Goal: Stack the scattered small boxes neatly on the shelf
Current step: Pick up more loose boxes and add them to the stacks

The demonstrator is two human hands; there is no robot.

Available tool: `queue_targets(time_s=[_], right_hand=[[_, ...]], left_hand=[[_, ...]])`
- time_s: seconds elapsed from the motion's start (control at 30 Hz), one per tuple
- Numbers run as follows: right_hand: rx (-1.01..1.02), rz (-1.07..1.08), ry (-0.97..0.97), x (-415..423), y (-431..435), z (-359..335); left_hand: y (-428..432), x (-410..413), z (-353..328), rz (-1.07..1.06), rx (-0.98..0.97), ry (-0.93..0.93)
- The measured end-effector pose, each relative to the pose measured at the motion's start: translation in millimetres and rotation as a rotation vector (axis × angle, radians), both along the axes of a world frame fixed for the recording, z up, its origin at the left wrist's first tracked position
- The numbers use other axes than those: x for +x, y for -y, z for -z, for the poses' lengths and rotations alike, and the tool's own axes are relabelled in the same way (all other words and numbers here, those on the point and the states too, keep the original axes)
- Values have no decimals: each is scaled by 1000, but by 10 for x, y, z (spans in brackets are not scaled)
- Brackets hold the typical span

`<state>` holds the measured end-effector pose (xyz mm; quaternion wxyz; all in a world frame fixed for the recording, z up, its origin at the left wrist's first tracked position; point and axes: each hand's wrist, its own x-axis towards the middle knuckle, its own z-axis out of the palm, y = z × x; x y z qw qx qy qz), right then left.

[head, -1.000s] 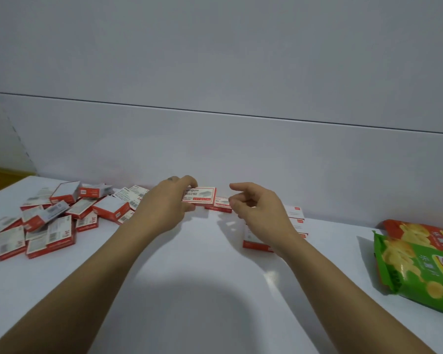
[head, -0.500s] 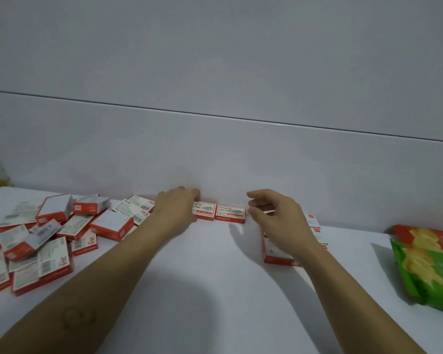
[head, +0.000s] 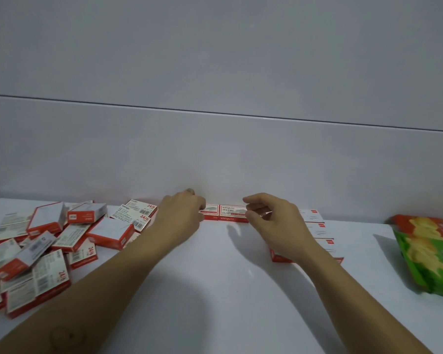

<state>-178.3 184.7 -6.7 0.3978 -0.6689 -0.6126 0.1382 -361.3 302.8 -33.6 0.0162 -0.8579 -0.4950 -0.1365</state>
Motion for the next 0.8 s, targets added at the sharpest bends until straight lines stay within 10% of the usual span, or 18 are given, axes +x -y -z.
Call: queue_targets(time_s=[0.37,0.8], right_hand=[[-100,-156,380,-327,-284,-116],[-94,-487,499,-1547,-679,27]], left_hand=[[206,-451,-237,42,120,-25],[908,-1857,-340,-380,-60,-74]])
